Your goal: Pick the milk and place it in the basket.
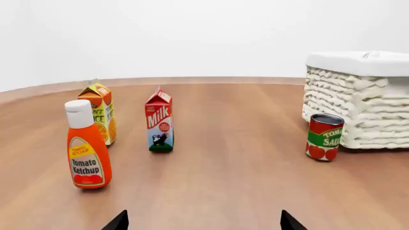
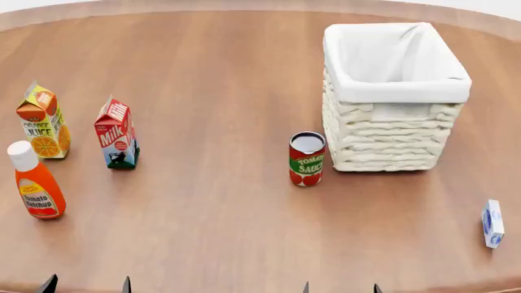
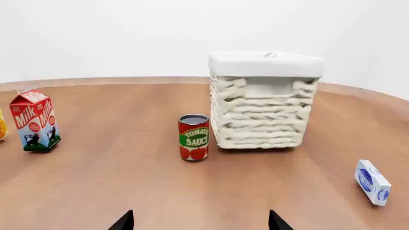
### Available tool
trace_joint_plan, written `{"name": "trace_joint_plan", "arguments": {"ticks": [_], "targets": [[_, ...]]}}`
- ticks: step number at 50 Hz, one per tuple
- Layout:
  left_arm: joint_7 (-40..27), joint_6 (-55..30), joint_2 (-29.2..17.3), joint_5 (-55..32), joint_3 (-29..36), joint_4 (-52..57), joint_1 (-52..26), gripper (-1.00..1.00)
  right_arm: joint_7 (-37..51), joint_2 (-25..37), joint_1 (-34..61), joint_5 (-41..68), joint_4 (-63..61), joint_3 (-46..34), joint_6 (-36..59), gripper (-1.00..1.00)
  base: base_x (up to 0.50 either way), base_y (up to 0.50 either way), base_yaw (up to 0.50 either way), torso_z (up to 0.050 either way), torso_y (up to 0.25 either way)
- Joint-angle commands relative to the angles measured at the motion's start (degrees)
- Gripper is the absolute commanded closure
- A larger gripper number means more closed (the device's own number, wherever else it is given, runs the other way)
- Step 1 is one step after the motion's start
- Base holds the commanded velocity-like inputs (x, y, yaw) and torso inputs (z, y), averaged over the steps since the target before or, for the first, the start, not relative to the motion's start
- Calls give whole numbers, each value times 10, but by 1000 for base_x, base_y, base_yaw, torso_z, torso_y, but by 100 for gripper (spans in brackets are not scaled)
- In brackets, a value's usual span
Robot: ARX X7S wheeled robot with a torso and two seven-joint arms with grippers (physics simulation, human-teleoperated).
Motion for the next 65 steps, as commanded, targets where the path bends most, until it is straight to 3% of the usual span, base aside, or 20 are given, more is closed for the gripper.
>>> {"name": "trace_joint_plan", "arguments": {"ticks": [1,15,33,47,51,56,65], "targets": [[-10,1,-9,-9,10,-2,0,-100,11,8,1,12,2,-10,1,-100,0,0,0,0,0],[-37,4,-31,-26,34,-10,-3,-100,41,27,6,25,11,-38,12,-100,0,34,0,0,0],[-54,8,-45,-38,52,-10,1,-100,56,42,9,38,9,-62,20,-100,0,500,0,0,0],[-63,-8,-53,-51,62,-3,-3,-100,75,50,18,37,3,-75,38,-100,0,0,0,0,0],[-78,-58,-56,-54,60,30,-15,-100,82,54,24,40,-29,-77,83,-100,0,0,0,0,0],[-92,-219,-64,-75,59,151,-66,-100,87,69,66,65,-164,-69,262,-100,0,0,0,0,0],[-101,-396,-69,-117,55,262,-174,-100,93,96,163,82,-297,-67,452,-100,0,0,0,0,0]]}}
